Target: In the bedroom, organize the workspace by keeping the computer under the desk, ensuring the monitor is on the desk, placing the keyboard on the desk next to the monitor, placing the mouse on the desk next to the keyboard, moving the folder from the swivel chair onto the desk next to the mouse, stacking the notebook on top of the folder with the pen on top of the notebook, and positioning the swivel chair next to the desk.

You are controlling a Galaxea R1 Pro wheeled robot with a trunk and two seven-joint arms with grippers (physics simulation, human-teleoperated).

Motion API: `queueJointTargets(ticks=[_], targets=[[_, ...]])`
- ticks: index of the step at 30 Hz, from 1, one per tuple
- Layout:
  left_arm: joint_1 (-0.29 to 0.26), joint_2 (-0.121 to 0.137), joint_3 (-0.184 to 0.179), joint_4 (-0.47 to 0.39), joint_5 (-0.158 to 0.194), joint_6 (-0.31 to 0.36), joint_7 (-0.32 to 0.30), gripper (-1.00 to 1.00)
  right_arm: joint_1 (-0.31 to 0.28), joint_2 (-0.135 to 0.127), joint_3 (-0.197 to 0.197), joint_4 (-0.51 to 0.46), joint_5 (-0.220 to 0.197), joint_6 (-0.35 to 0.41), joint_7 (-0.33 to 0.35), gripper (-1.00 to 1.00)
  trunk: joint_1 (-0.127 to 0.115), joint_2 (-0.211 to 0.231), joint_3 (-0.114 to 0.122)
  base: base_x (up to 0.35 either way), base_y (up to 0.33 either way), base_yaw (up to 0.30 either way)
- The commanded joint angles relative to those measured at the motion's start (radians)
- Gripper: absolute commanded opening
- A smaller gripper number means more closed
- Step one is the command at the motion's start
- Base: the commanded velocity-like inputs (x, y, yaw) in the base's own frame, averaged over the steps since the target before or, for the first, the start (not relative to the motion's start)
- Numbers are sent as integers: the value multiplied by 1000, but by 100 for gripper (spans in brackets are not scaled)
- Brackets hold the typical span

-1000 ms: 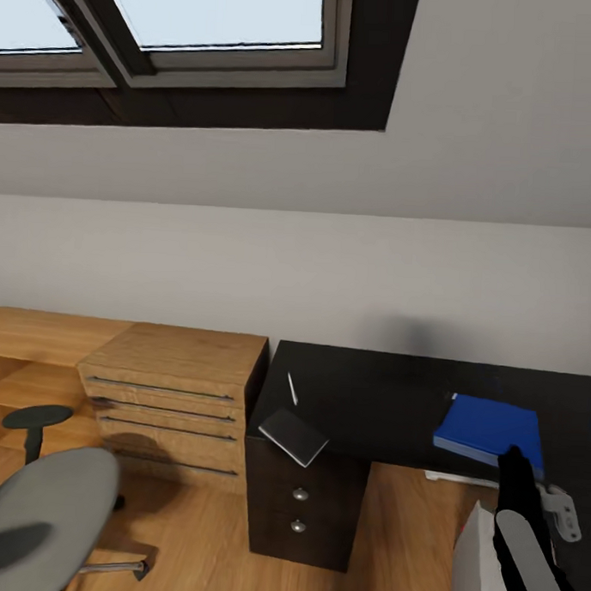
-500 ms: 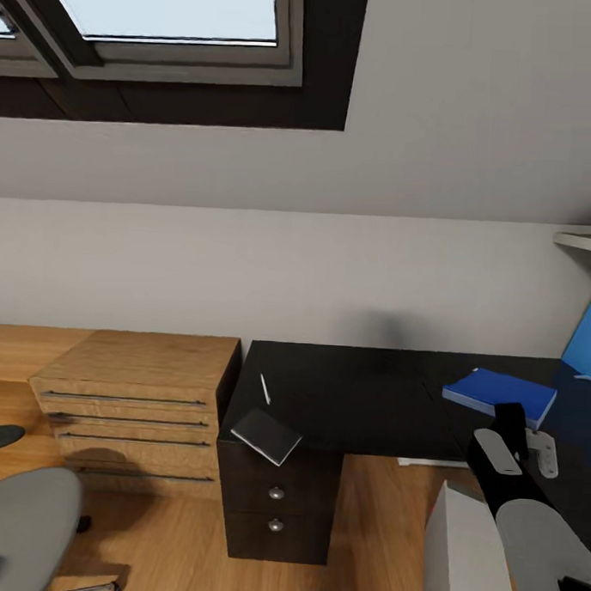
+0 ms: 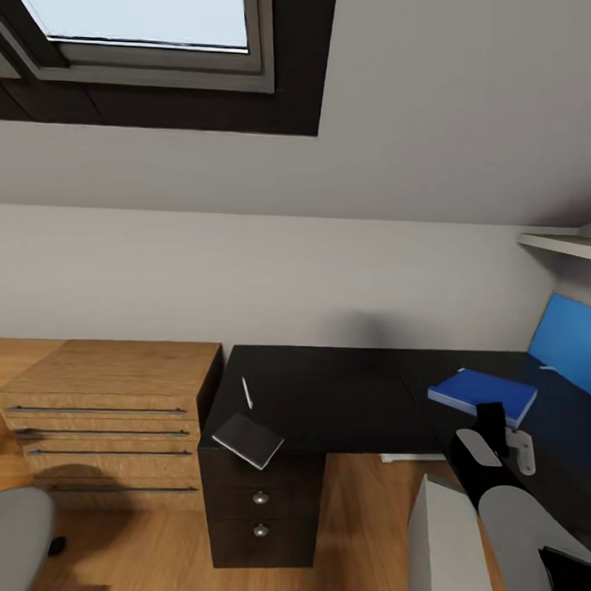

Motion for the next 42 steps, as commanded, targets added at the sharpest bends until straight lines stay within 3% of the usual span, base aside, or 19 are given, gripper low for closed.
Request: queueJointTargets(ticks=[1, 7, 11, 14, 22, 37, 42], targets=[[-1, 0, -10, 0, 9, -5, 6, 100, -1, 4, 0, 2, -4, -2, -4, -100, 0, -1, 0, 0, 0, -214], [-1, 0, -13, 0, 9, -6, 7, 100, -1, 34, -2, 11, -49, -2, -2, -100, 0, -1, 2, 0, 0, -265], [-1, -1, -13, 0, 9, -7, 7, 100, -1, 39, -12, 13, -129, -2, -2, -100, 0, -1, 3, 0, 0, -288], [-1, -1, -15, 0, 8, -7, 7, 100, -1, 39, -13, 13, -163, -2, -1, -100, 0, -1, 3, 0, 0, -290], [-1, -1, -16, 0, 8, -8, 7, 100, -1, 40, -12, 14, -176, -1, 1, -100, 0, -1, 3, 0, 0, -246], [-1, -1, -16, 0, 9, -10, 7, 100, -1, 42, -10, 22, -178, 7, 2, -100, 0, -1, 3, 0, 0, -13], [-1, -1, -16, 0, 9, -11, 7, 100, -1, 69, -11, 20, -180, 7, 15, -100, 0, -1, 3, 0, 0, 0]])
